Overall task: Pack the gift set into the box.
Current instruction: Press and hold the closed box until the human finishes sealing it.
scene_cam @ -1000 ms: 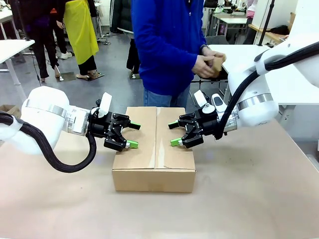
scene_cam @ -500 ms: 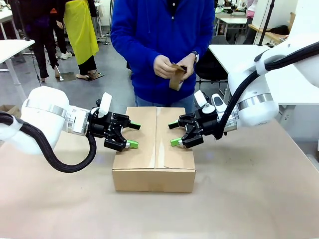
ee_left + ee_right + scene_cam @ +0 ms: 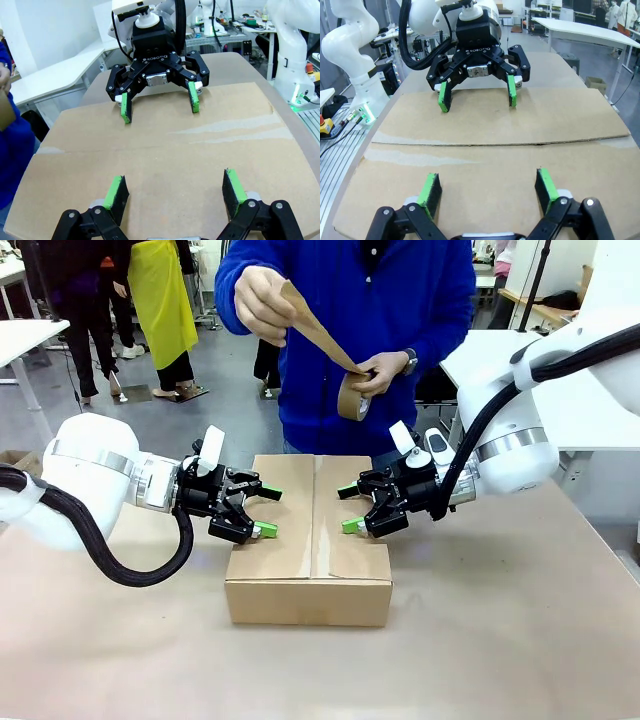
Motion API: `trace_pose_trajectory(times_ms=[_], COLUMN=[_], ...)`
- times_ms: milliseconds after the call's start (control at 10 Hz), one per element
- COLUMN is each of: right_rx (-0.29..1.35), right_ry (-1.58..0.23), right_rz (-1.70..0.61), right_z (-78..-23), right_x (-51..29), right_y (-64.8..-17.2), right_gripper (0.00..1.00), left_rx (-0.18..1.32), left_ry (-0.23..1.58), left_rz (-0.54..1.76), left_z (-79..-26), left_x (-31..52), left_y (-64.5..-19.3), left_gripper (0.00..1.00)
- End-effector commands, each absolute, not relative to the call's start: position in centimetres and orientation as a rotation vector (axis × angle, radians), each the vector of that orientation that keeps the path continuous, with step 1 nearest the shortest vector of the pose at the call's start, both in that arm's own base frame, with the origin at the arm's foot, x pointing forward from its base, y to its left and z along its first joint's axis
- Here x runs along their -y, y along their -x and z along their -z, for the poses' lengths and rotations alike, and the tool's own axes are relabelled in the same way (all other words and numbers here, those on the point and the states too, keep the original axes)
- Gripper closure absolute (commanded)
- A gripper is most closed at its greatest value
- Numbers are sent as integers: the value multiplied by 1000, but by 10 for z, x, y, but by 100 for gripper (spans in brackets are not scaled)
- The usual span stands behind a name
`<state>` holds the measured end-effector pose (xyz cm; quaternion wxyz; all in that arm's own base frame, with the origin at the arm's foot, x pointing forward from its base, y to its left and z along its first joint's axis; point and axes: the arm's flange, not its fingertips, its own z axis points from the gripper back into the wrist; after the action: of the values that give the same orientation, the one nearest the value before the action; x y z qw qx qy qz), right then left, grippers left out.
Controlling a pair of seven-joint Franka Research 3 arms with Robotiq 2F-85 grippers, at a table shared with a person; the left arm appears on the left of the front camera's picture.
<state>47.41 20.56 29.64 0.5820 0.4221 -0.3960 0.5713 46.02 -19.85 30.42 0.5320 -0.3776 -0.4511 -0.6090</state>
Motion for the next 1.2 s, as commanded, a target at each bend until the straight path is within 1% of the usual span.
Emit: trace_pose_trajectory(times_ms=[0,1100], right_rx=[939,939], right_ry=[-972,-972], right_rz=[-1350,-1350], right_z=[-293,-293], right_x=[-205,-205], right_y=[-473,-473], right_gripper=[0,0], left_rx=[1073,1073], left_ry=[894,894], left_rz=[1445,1445], left_z=[-302,-302], left_x=[198,198], left_y=[-459,-459], left_gripper=[2,2])
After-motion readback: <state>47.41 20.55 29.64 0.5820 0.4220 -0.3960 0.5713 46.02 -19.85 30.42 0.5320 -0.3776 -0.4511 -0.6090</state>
